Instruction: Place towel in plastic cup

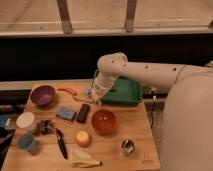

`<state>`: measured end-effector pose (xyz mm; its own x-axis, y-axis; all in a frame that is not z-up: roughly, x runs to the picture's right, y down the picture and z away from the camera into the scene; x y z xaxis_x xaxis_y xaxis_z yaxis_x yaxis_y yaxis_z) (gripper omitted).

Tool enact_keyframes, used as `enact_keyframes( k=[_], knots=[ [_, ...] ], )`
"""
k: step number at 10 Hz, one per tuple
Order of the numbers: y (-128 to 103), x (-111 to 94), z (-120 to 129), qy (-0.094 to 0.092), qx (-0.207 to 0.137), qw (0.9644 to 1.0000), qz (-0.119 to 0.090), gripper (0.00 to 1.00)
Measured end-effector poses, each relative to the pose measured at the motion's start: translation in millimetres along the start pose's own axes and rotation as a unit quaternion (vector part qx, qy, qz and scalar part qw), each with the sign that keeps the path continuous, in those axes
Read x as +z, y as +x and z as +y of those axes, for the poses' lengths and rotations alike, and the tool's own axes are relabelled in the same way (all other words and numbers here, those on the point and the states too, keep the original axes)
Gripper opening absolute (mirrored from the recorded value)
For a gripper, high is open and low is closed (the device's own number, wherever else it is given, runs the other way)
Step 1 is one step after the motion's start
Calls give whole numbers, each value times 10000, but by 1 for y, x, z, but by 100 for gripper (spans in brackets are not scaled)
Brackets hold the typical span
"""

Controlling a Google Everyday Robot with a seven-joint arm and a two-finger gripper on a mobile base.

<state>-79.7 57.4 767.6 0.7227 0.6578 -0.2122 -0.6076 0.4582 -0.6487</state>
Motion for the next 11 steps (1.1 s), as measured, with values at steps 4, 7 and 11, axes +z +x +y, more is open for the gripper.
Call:
enact_keyframes(
  k=[4,7,11],
  knots=[
    [-35,25,110,-320,-1374,9899,108,0],
    [-53,42,186,-647,-2280,9713,197,0],
    [-54,44,198,-690,-2411,9678,195,0]
  ],
)
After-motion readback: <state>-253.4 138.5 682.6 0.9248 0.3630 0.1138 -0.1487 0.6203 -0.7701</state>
